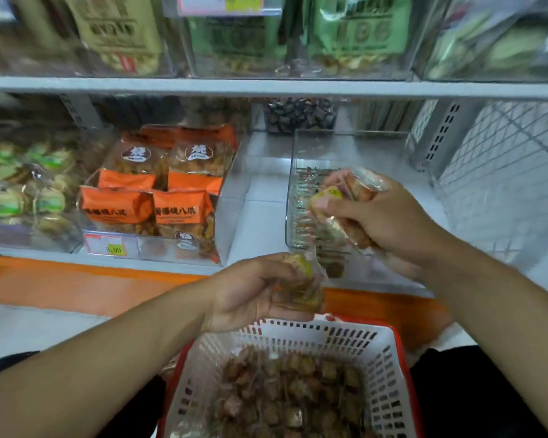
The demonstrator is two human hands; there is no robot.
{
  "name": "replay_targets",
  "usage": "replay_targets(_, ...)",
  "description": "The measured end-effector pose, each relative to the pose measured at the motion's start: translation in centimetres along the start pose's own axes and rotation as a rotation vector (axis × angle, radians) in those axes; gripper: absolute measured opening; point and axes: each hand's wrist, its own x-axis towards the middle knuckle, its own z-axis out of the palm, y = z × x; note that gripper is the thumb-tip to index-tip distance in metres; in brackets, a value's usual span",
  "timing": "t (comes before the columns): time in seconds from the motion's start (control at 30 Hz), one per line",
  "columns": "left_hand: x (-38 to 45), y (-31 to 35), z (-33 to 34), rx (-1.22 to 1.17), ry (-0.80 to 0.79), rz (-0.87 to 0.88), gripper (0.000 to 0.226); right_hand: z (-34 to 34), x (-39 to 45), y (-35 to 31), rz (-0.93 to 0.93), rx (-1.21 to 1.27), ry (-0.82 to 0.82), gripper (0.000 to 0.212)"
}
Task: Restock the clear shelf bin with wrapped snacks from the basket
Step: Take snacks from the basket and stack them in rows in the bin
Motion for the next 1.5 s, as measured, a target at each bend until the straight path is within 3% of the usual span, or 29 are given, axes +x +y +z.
replay_targets(0.1,0.8,0.7,2.5,-0.094,0.082,0.153,0.031,1.6,1.2,1.1,-0.153,0.01,0.266,0.018)
replay_targets(0.2,1.6,0.9,3.7,-0.19,0.141,0.194,0.039,2.1,2.3,2.0,-0.21,-0.092,0.413,0.019)
replay_targets(0.33,2.1,1.4,3.4,-0.115,0.174,0.245,0.042,2.7,2.8,2.7,-0.233,-0.09,0.389,0.02)
replay_targets(0.43,2.8,1.7,2.7,-0.084,0.22,0.278,0.028,3.2,2.7,2.9,-0.19,-0.066,0.352,0.019)
replay_targets(0.6,3.2,2.2,1.7,-0.2,0.266,0.335,0.028,1.9,2.8,1.4,-0.145,0.17,0.356,0.011)
replay_targets(0.73,2.6,2.7,1.4,-0.274,0.284,0.367,0.037,-0.1,2.3,0.3,-0.035,0.31,0.116,0.016)
replay_targets(0.87,2.0,3.2,1.5,-0.259,0.276,0.387,0.033,-0.6,2.1,0.5,0.187,0.145,-0.041,0.04)
replay_targets(1.0,1.7,3.2,1.6,-0.156,0.29,0.37,0.032,-0.5,1.8,0.9,0.298,0.11,-0.204,0.036)
replay_targets(1.1,1.6,3.3,1.6,-0.147,0.324,0.323,0.031,-0.5,1.8,1.2,0.162,0.013,-0.186,0.033)
replay_targets(1.2,1.4,3.3,1.2,-0.194,0.35,0.229,0.043,-1.2,1.8,1.8,-0.308,-0.405,-0.06,0.036)
replay_targets(1.27,1.2,3.3,1.0,-0.183,0.325,0.172,0.053,-1.4,1.6,1.9,-0.507,-0.637,-0.085,0.041)
replay_targets(1.33,0.9,3.2,1.0,-0.162,0.269,0.15,0.057,-1.7,1.3,2.1,-0.532,-0.684,-0.185,0.043)
replay_targets(1.4,0.8,3.3,0.9,-0.168,0.252,0.172,0.047,-2.0,1.2,2.1,-0.516,-0.706,-0.253,0.045)
replay_targets(1.5,0.9,3.4,0.6,-0.207,0.295,0.227,0.037,-2.7,1.2,1.4,-0.435,-0.7,-0.261,0.048)
